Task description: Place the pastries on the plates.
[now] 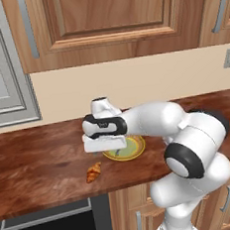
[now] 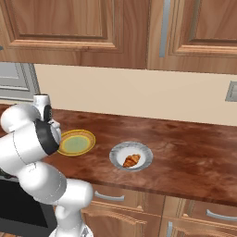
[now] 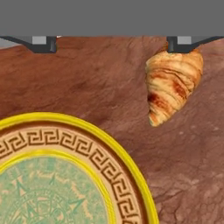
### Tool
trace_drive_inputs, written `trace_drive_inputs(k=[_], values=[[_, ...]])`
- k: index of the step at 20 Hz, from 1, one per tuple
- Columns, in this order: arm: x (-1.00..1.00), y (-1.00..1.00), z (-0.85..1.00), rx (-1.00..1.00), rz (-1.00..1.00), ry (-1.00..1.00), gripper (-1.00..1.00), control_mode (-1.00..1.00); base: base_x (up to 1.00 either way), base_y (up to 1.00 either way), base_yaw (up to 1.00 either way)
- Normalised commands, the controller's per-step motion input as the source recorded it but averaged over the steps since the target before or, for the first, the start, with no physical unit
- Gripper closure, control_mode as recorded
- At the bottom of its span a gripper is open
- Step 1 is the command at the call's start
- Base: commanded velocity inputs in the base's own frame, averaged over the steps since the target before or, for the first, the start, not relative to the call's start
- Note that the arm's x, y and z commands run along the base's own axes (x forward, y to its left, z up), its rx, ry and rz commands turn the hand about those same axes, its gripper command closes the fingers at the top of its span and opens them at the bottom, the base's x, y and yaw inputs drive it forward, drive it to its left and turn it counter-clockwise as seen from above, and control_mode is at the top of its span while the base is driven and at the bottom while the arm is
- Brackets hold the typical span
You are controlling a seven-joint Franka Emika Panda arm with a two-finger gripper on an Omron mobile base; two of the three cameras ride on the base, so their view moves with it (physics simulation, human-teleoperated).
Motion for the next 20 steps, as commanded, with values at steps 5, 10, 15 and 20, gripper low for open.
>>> trace_drive_inputs(k=[5,10,15,20], values=[[0.00,0.52,-0.04,0.00,-0.09,0.00,-1.00,-1.00,0.00,0.00,0.00],[0.00,0.28,-0.24,0.00,-0.07,0.00,-1.00,-1.00,0.00,0.00,0.00],[0.00,0.02,-0.57,-0.06,-0.01,-0.01,-1.00,-1.00,0.00,0.00,0.00],[-0.02,0.04,-0.42,-0.03,-0.02,0.00,-1.00,-1.00,0.00,0.00,0.00]])
